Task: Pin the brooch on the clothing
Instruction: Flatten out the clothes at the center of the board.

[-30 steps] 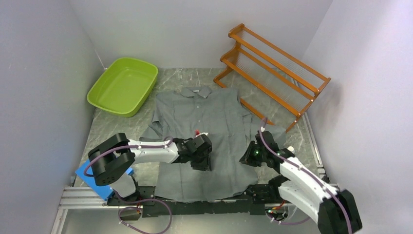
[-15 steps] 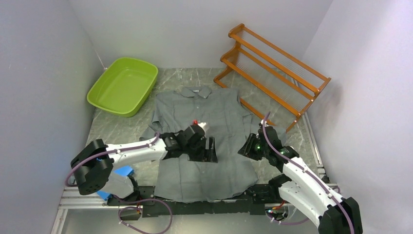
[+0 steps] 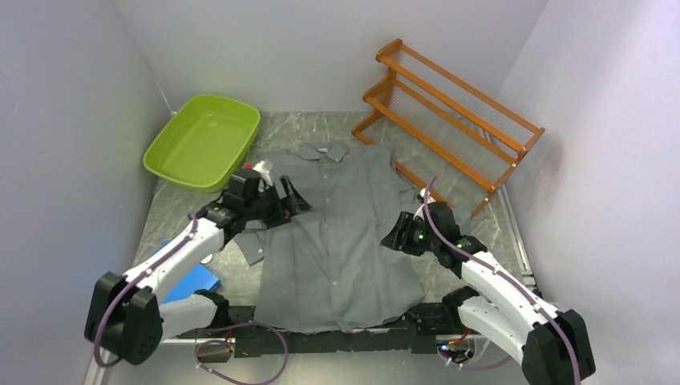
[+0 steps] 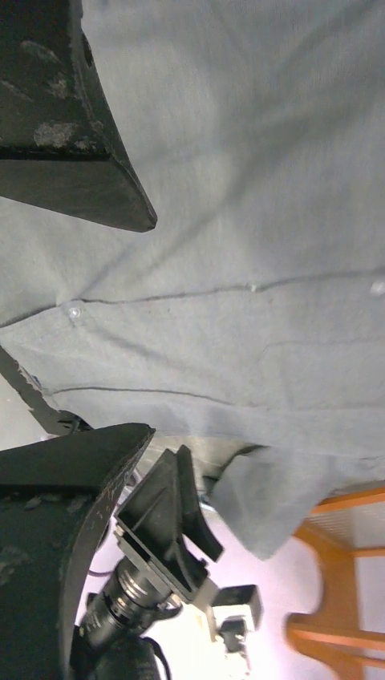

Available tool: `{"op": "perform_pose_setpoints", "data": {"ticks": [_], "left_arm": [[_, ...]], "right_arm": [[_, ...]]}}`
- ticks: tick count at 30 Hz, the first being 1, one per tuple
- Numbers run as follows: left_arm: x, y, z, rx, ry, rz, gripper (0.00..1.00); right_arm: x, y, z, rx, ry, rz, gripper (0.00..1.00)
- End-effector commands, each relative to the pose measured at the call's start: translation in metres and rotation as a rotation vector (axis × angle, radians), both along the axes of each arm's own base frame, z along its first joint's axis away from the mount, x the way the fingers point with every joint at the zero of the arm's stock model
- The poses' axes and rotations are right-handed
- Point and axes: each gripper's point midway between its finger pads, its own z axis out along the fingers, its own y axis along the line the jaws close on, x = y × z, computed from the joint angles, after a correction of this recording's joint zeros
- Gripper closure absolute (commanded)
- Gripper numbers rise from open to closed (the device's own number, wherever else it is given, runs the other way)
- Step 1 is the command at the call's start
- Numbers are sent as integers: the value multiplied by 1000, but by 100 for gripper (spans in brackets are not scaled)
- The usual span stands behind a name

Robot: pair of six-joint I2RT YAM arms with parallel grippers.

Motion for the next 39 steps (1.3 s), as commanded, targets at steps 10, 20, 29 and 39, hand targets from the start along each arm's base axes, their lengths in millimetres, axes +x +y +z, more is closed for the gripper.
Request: {"op": "perform_pose_setpoints", "data": {"ticks": [10, 20, 29, 39], "left_arm": [[-2, 140, 8, 171, 43, 470, 5], [0, 183, -11, 385, 65, 603, 16], [34, 188, -48, 529, 128, 508, 28], [48, 191, -86, 554, 208, 500, 37]], "right_arm": [[46, 25, 40, 12, -193, 141, 42], [49, 34, 38, 36, -192, 189, 38], [43, 33, 29, 36, -160, 191, 37], [41, 33, 26, 37, -149, 195, 37]]}}
